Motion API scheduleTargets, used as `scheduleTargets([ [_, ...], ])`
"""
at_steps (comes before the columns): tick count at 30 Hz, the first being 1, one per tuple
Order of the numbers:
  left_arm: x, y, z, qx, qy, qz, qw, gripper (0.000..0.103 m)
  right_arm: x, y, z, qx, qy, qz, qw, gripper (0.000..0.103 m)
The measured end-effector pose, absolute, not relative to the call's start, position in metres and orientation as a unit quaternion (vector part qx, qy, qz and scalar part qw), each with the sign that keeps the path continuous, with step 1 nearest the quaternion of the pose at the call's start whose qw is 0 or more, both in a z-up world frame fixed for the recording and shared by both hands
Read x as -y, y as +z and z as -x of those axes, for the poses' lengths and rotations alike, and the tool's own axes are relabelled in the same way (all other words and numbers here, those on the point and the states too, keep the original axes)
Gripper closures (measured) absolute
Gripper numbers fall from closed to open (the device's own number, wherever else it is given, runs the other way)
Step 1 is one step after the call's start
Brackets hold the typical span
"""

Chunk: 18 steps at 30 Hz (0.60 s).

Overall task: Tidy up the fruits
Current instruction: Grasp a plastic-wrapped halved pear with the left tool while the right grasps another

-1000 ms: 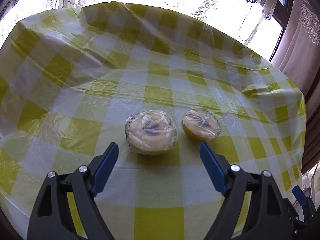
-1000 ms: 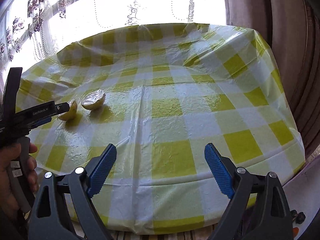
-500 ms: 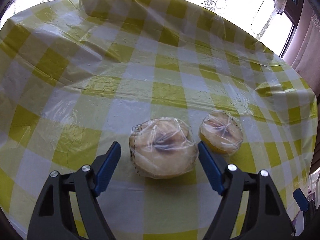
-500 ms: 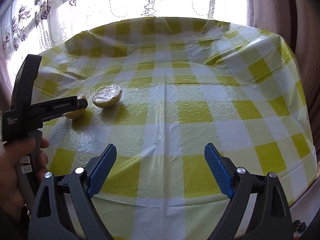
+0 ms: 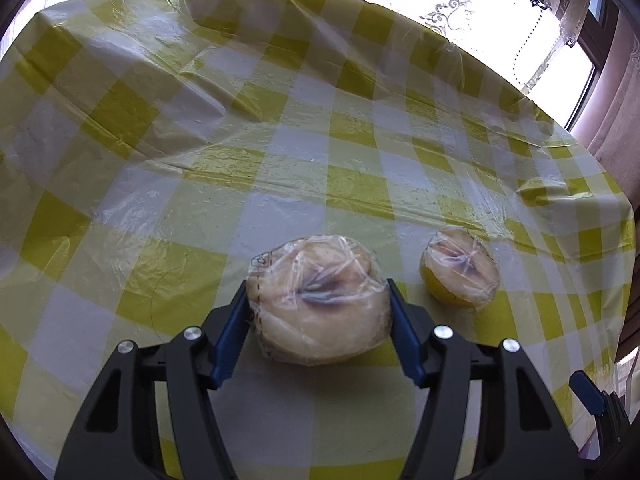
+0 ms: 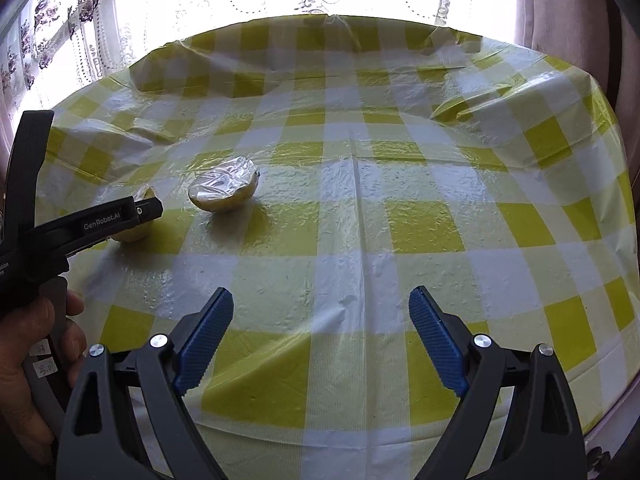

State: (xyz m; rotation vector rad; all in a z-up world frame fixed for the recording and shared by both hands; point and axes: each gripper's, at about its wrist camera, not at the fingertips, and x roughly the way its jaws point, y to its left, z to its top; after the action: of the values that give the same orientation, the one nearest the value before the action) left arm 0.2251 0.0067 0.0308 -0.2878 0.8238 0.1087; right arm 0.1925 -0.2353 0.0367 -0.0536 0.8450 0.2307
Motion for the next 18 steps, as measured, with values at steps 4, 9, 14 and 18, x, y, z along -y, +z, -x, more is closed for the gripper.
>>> scheduleTargets([
  [4, -0.008, 0.031, -0.219, -0.406, 0.063, 0.119, 0.904, 0.039, 0.221, 0.035, -0.206, -0.420, 0.124, 0.031, 0.898, 0.016],
  [9, -0.014, 0.031, -0.213, -0.411, 0.066, 0.111, 0.902, 0.038, 0.199, 0.037, -0.228, -0.419, 0.134, 0.047, 0.897, 0.016],
  [14, -0.019, 0.035, -0.210, -0.404, 0.065, 0.108, 0.906, 0.036, 0.174, 0.039, -0.250, -0.414, 0.143, 0.079, 0.895, 0.016],
  [18, -0.021, 0.034, -0.210, -0.406, 0.063, 0.112, 0.905, 0.035, 0.159, 0.040, -0.263, -0.411, 0.146, 0.095, 0.895, 0.016],
])
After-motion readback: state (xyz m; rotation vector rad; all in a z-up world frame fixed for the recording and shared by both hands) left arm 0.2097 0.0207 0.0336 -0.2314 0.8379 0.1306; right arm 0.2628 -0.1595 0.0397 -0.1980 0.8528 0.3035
